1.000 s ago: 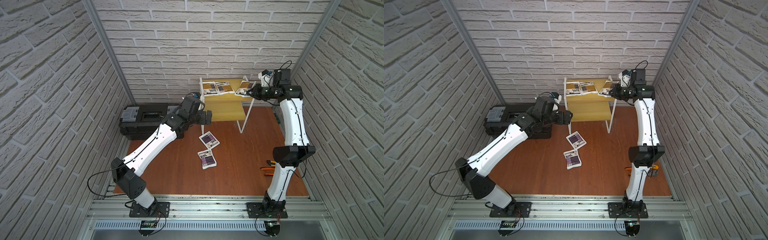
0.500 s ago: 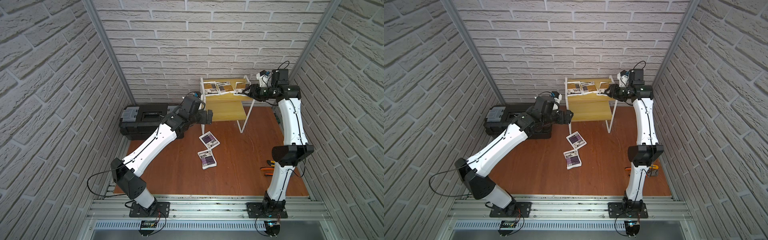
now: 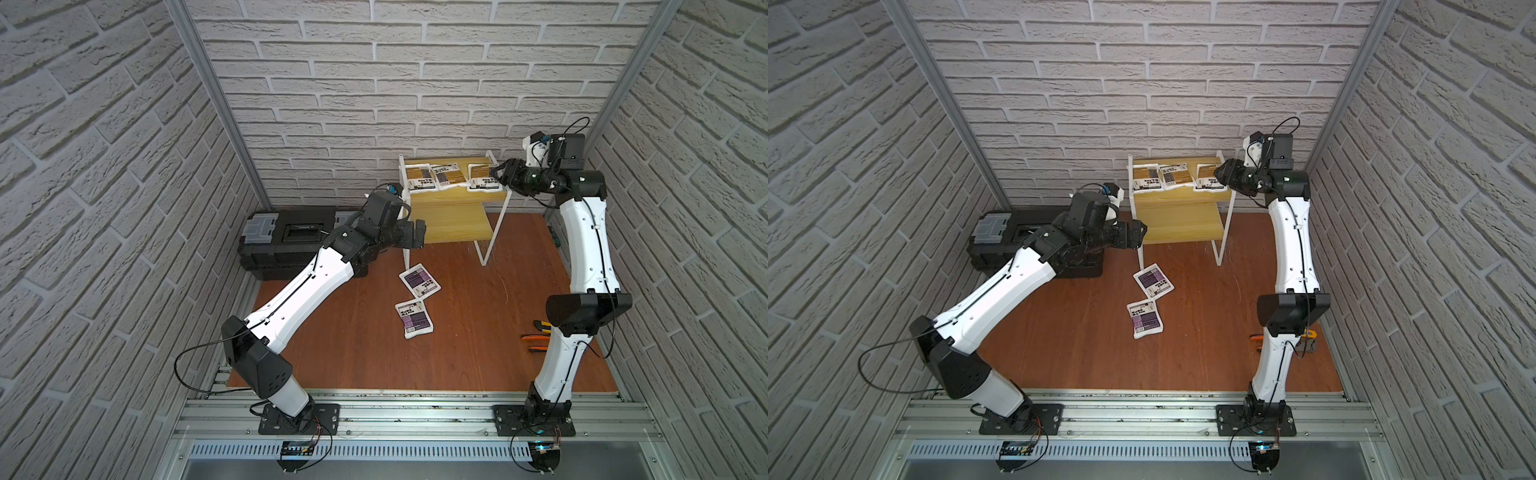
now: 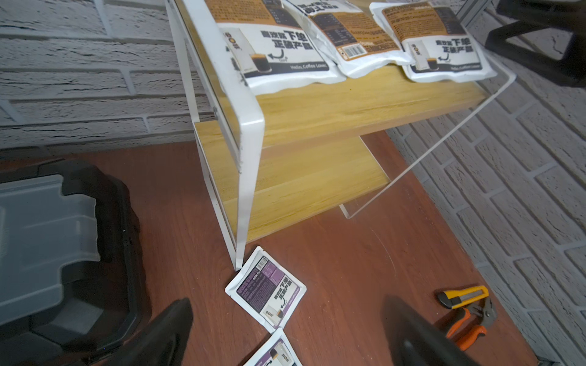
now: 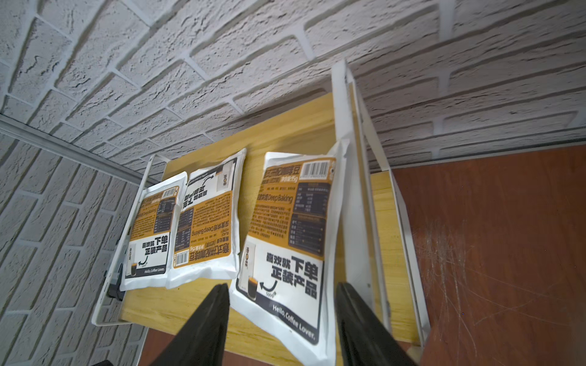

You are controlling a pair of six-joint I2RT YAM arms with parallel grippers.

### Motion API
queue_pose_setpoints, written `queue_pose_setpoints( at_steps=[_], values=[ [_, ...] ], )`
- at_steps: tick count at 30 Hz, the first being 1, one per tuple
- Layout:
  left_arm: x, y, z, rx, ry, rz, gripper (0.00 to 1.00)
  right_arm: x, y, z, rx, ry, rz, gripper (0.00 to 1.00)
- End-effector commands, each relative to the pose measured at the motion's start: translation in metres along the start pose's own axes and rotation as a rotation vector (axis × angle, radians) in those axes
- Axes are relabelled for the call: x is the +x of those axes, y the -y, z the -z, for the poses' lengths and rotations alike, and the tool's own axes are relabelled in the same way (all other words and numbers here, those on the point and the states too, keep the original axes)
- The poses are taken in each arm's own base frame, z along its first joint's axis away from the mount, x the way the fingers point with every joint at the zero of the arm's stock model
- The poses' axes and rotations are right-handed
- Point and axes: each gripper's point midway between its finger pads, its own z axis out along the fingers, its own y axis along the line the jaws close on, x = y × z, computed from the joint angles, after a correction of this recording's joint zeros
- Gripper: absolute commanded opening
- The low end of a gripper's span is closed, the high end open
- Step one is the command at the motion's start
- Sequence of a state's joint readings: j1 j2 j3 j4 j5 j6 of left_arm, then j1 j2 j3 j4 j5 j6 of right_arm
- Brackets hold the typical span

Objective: Place the bagged coffee beans on the shelf by color
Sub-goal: Place the bagged coffee beans on the shelf.

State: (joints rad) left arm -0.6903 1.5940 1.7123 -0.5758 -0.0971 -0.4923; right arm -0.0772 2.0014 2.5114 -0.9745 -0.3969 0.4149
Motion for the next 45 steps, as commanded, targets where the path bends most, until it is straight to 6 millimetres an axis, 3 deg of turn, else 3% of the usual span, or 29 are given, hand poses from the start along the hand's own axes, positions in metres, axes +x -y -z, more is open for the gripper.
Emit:
queue_pose_setpoints(
  at_steps=[1, 6, 10, 17, 33, 45],
  values=[
    [-0.013, 0.006, 0.008, 0.02, 0.053, 0.005, 0.99, -0.033, -0.017, 0.044, 0.011, 0.165, 0.046, 0.62],
    [-0.013, 0.007, 0.006, 0.029, 0.054, 0.005, 0.98, -0.018, -0.025, 0.053, -0.02, 0.132, 0.031, 0.62],
    [-0.014, 0.008, 0.005, 0.032, 0.056, 0.005, 0.98, 0.007, -0.037, 0.056, -0.052, 0.084, 0.03, 0.62],
    [-0.012, 0.008, 0.001, 0.031, 0.048, 0.004, 0.98, 0.036, -0.052, 0.049, -0.062, 0.04, 0.04, 0.62],
    [-0.009, -0.001, 0.008, -0.002, 0.055, 0.0, 0.99, 0.03, -0.044, -0.001, -0.025, 0.013, 0.01, 0.62],
    [-0.006, -0.006, 0.012, -0.013, 0.059, 0.007, 0.99, 0.023, -0.036, -0.024, 0.004, 0.006, -0.004, 0.62]
  ],
)
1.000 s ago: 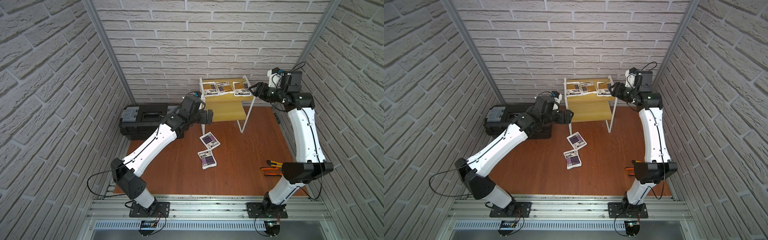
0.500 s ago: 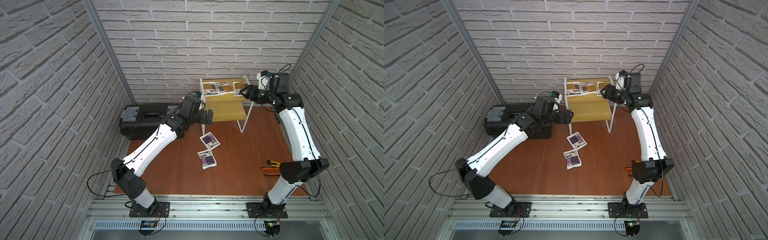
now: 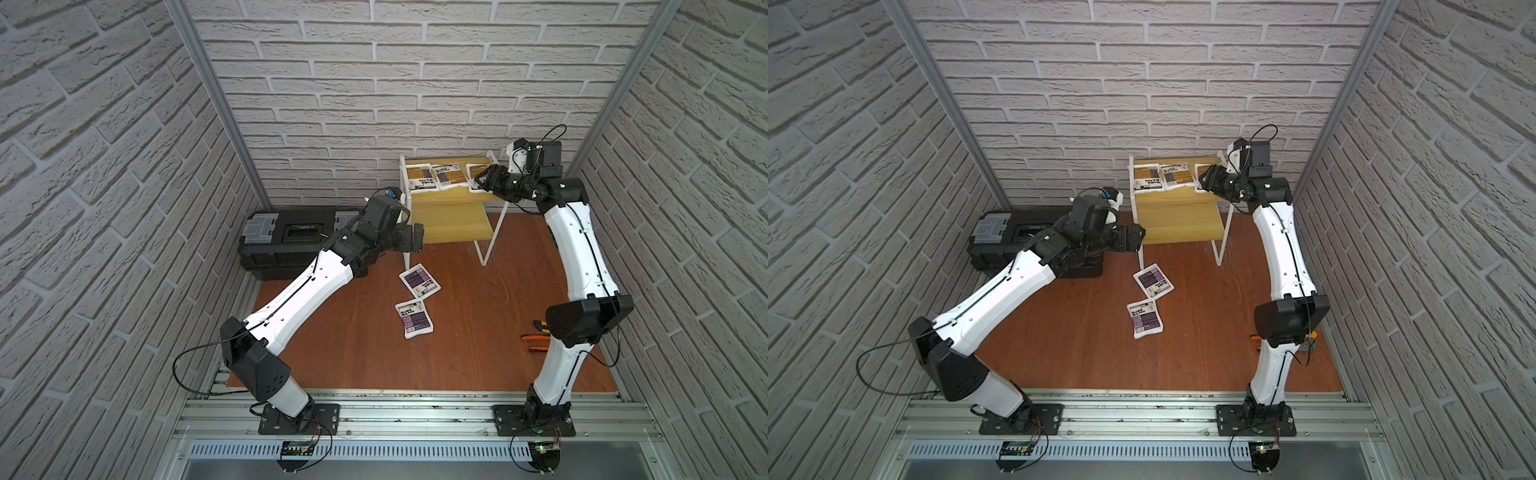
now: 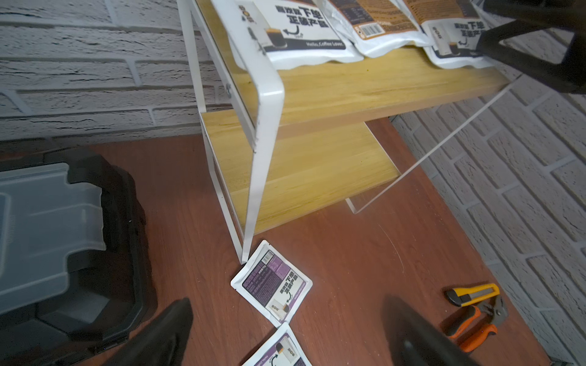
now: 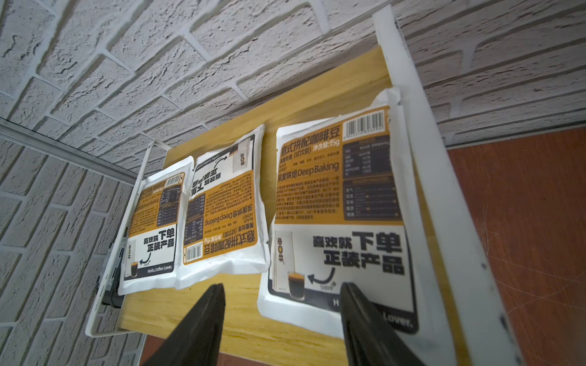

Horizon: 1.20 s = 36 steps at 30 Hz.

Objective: Place the bagged coffee beans on the shelf by color
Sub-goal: Place the bagged coffee beans on the shelf.

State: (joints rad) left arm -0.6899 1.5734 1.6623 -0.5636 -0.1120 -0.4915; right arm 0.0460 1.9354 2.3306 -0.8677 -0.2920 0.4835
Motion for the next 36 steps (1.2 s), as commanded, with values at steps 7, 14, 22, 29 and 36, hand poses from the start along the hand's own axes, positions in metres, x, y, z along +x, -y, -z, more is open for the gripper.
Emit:
queue_pose_setpoints(
  at_steps=[7, 14, 22, 29, 36],
  values=[
    [-0.016, -0.004, 0.016, 0.002, 0.074, 0.015, 0.98, -0.008, 0.001, -0.014, 0.004, 0.016, -0.006, 0.63],
    [-0.016, -0.005, 0.017, 0.001, 0.076, 0.016, 0.98, -0.009, 0.005, -0.024, 0.011, 0.012, -0.011, 0.62],
    [-0.015, -0.007, 0.017, -0.003, 0.074, 0.018, 0.98, -0.014, 0.008, -0.028, 0.013, 0.027, -0.02, 0.62],
    [-0.015, -0.008, 0.017, -0.005, 0.074, 0.018, 0.98, -0.023, -0.005, -0.012, -0.024, 0.058, -0.017, 0.62],
    [-0.016, -0.008, 0.019, -0.004, 0.079, 0.017, 0.99, -0.042, -0.035, 0.035, -0.099, 0.143, 0.002, 0.63]
  ],
)
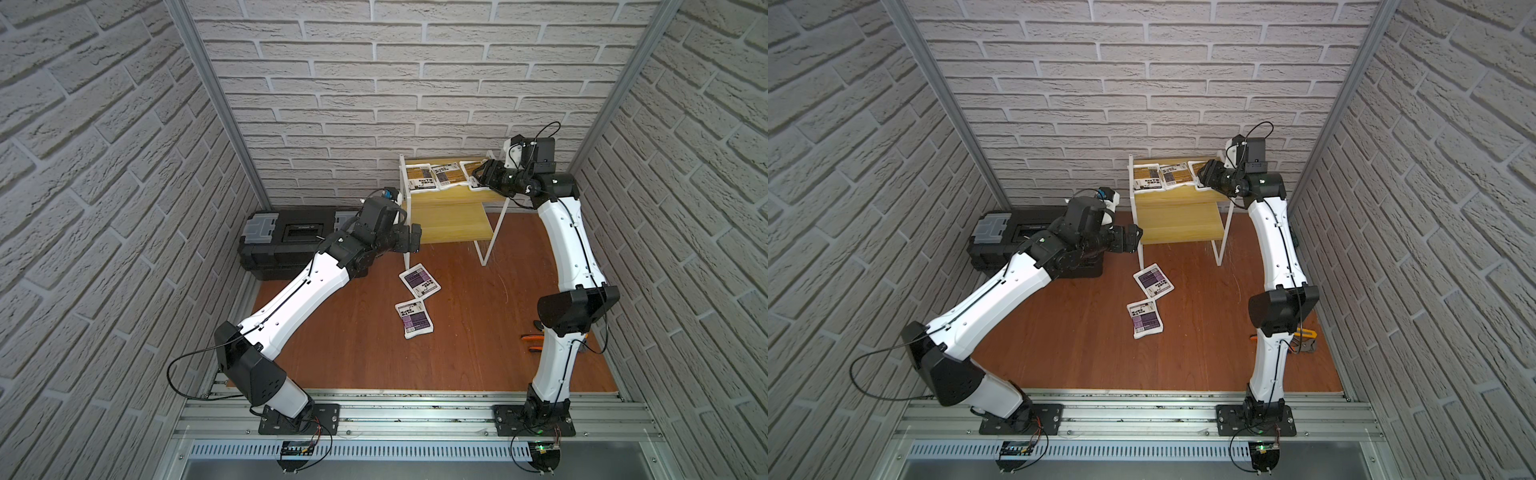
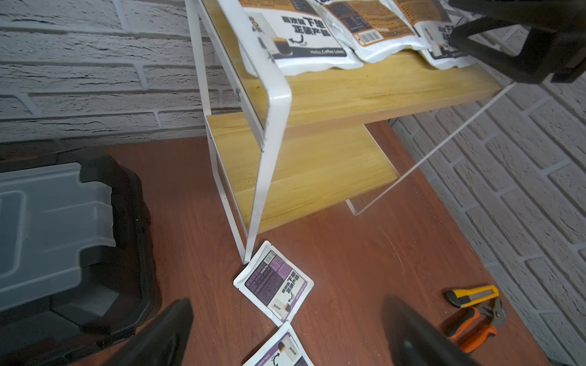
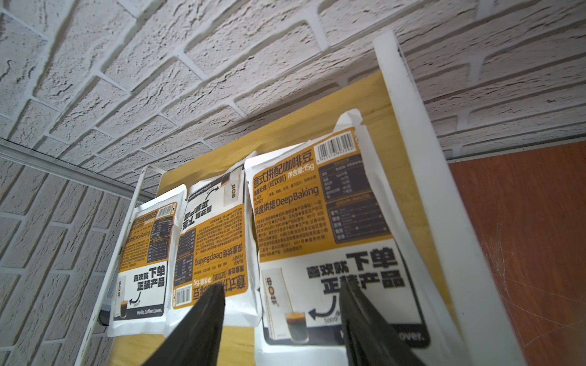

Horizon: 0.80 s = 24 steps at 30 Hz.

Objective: Place the bagged coffee beans on the shelf by color
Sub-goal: Place the bagged coffee beans on the shelf.

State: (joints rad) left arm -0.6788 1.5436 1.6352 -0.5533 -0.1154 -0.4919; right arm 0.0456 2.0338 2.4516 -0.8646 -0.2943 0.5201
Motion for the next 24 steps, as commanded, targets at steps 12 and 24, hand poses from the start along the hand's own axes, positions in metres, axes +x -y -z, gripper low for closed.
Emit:
queue_pose_setpoints(
  at_steps=[12, 24],
  values=[
    [-0.007, -0.016, 0.026, -0.048, 0.078, 0.006, 0.99, -0.027, -0.068, 0.119, -0.171, 0.163, 0.049, 0.63],
    [0.083, -0.066, 0.031, -0.181, -0.071, 0.012, 0.99, 0.082, -0.04, 0.144, -0.171, 0.021, -0.007, 0.63]
  ],
)
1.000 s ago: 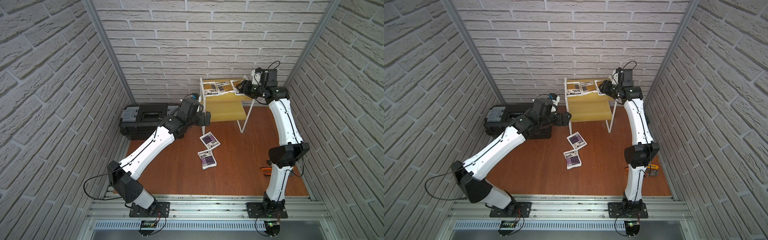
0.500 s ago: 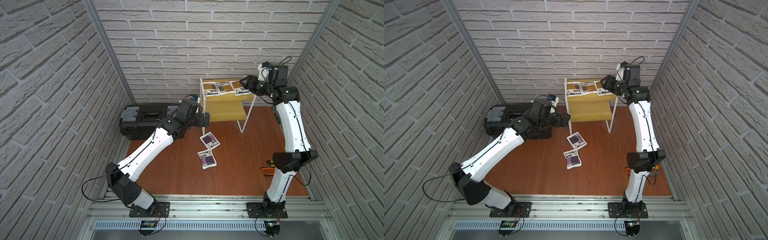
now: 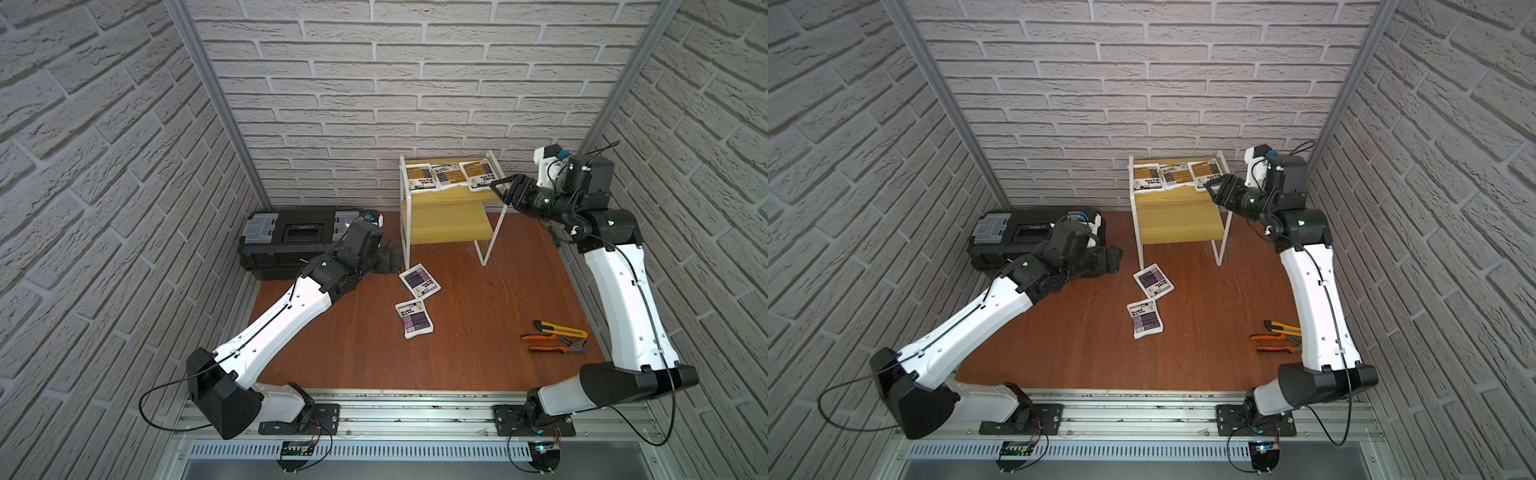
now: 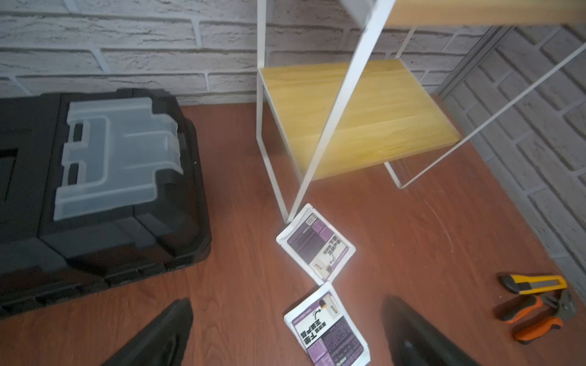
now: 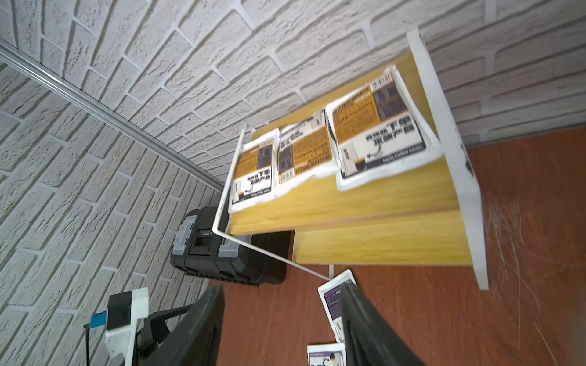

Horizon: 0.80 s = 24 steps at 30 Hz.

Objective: Place the bagged coffee beans on the shelf by color
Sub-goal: Place the bagged coffee beans on the shelf, then pick up the bagged coffee beans at the center of the board.

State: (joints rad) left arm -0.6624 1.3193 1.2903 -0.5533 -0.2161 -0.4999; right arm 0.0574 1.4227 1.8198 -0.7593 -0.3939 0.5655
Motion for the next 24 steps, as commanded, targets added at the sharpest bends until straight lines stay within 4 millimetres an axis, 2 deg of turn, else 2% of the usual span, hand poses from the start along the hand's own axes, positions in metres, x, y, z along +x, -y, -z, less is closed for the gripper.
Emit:
queue_pose_setpoints(
  at_steps=[1, 9, 15, 20, 24],
  values=[
    [0.02, -0.016, 0.002, -0.043, -0.019, 0.012, 0.98, 0.028, 0.001, 0.006, -0.032, -0.009, -0.006, 0.63],
    [0.087, -0.029, -0.021, -0.065, -0.17, 0.009, 0.99, 0.149, 0.059, -0.015, 0.061, -0.232, -0.101, 0.63],
    [0.123, -0.024, -0.049, -0.034, -0.274, -0.018, 0.99, 0.241, 0.089, -0.032, 0.135, -0.4, -0.149, 0.63],
    [0.145, -0.016, -0.074, -0.002, -0.358, -0.052, 0.98, 0.298, 0.099, -0.039, 0.156, -0.484, -0.183, 0.63],
    [0.155, -0.012, -0.091, 0.008, -0.403, -0.086, 0.99, 0.331, 0.103, -0.041, 0.166, -0.55, -0.178, 0.64]
  ],
)
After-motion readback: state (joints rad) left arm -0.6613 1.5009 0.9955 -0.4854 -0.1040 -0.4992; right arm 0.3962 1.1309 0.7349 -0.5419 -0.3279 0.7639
